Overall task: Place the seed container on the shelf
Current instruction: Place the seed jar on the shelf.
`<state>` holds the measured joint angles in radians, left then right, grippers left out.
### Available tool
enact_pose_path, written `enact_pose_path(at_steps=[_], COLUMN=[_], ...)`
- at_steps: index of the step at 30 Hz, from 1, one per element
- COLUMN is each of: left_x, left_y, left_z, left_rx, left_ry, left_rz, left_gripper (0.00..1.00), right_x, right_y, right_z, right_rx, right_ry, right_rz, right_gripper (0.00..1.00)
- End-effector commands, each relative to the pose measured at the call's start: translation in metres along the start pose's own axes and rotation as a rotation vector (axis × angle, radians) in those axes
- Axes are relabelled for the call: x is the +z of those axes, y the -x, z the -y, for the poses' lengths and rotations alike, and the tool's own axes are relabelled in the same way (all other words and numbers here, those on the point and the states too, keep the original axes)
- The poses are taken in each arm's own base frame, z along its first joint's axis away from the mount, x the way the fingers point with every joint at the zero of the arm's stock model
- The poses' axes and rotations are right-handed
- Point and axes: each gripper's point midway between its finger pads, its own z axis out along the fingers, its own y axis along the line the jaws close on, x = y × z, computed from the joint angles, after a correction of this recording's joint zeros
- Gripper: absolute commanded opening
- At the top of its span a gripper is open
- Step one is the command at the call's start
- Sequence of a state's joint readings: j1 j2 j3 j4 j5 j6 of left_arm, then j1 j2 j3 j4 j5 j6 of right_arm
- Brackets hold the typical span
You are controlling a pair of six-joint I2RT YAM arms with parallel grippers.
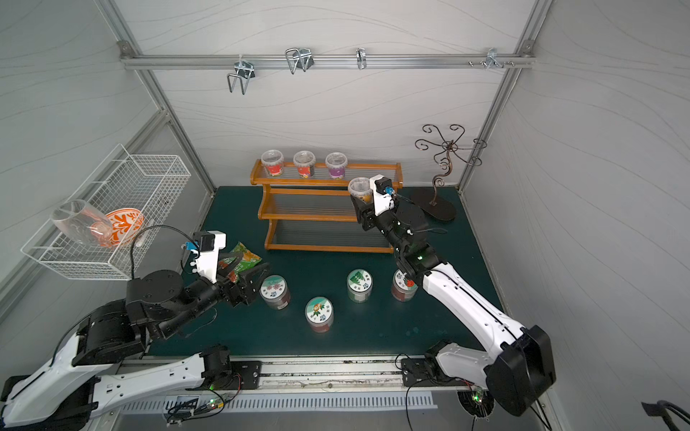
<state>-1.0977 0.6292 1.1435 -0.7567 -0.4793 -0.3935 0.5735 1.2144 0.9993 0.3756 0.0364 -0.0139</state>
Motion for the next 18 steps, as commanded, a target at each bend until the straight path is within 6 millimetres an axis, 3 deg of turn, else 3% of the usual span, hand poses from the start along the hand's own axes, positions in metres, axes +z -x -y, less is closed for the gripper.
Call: enact_pose_path(at_steps=[1,9,18], left_x=[-0.004,-0.007,-0.002], left_y=[0.014,0.010,0.007], left_z=[-0.001,-0.007,-0.009], left_rx=[0.023,0.047,0.074], left_ry=[-0.002,0.002,0.024], left_rz=[0.073,0.099,0.096], left_gripper=[1.00,1.00,1.00], right_x=[0.011,0.038,0.065], right_y=[0.027,0.025,0.009], right_z=[0.014,0.052,0.084], right_rx=[0.012,0.035,0.049], right_ry=[-0.014,-0.080,-0.119], right_rz=[0.079,0.067,0.040], right_gripper=[0.60,0.60,0.61])
